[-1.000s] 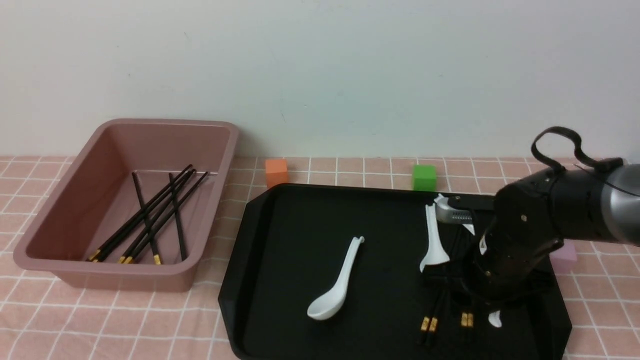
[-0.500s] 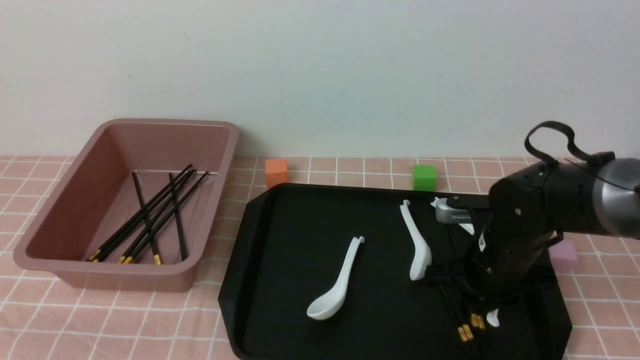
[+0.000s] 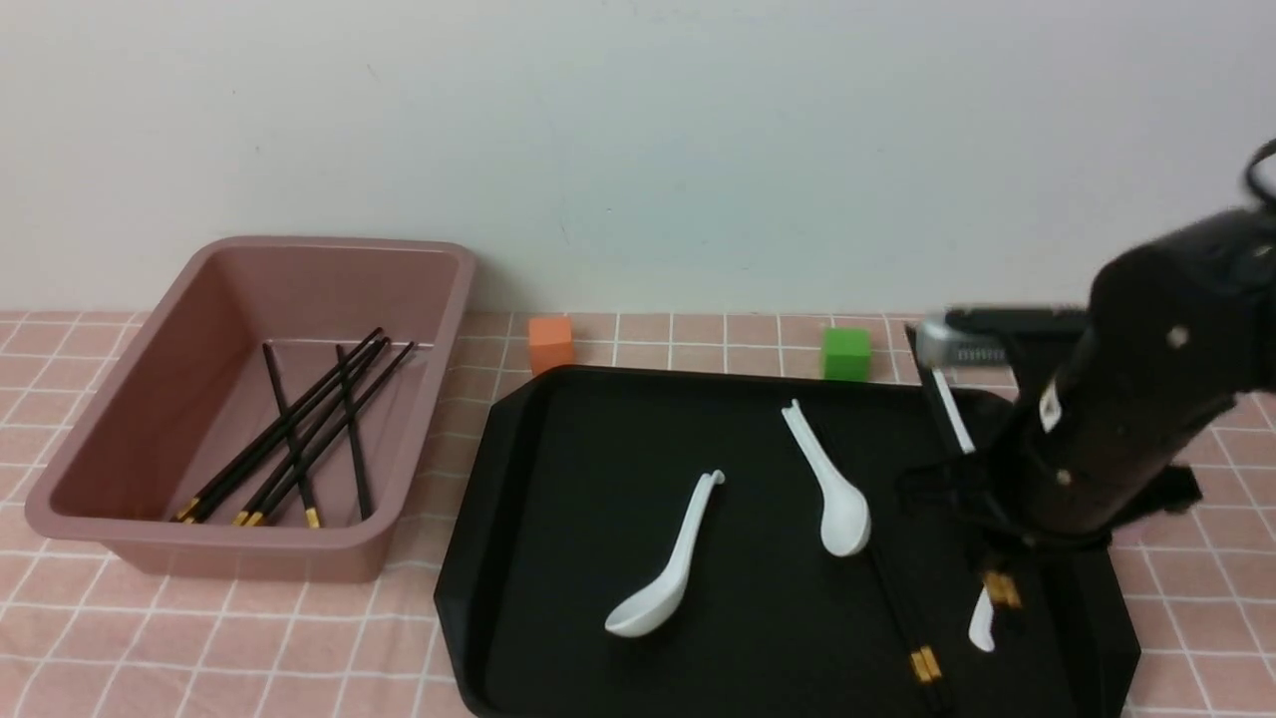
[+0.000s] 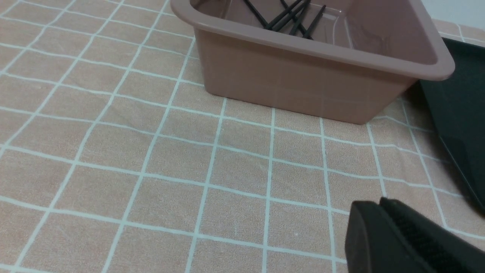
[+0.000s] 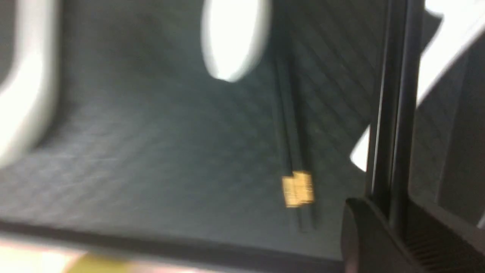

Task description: On pink tablecloth take chopsticks from black tray and put them in box.

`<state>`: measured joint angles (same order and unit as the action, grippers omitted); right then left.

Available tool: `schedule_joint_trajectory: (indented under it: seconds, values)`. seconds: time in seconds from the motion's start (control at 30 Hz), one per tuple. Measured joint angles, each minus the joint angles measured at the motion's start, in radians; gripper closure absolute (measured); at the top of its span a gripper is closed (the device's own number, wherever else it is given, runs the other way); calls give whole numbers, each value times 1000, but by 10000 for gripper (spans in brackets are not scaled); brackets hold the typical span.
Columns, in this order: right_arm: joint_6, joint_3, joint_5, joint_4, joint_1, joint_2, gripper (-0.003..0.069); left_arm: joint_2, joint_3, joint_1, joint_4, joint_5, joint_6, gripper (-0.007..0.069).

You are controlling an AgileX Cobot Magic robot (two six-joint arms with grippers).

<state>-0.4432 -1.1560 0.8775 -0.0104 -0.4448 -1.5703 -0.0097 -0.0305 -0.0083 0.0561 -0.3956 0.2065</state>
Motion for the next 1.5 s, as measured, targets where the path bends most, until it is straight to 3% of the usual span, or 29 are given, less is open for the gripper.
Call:
schedule_joint_trajectory:
  seconds: [0.13,0.23,0.37,0.7,0.9,1.03,1.2,1.4,1.5]
  values:
    - [38,-139,-7,28,-105,-10,519,0,0,0,0,0,0,588]
    - [106,-371,-47,73,-243,-119,519,0,0,0,0,0,0,588]
    - [183,-704,-63,102,-350,-343,519,0,0,0,0,0,0,588]
    - [250,-1351,-5,99,-410,-863,519,0,0,0,0,0,0,588]
    - [251,-1397,-76,90,-406,-940,482,0,0,0,0,0,0,588]
    - [251,-1403,-94,82,-404,-939,313,0,0,0,0,0,0,588]
    - [261,-1403,50,78,-380,-885,190,0,0,0,0,0,0,588]
    - [292,-1403,292,59,-365,-719,235,0,0,0,0,0,0,588]
    - [334,-1402,372,54,-365,-579,371,0,0,0,0,0,0,588]
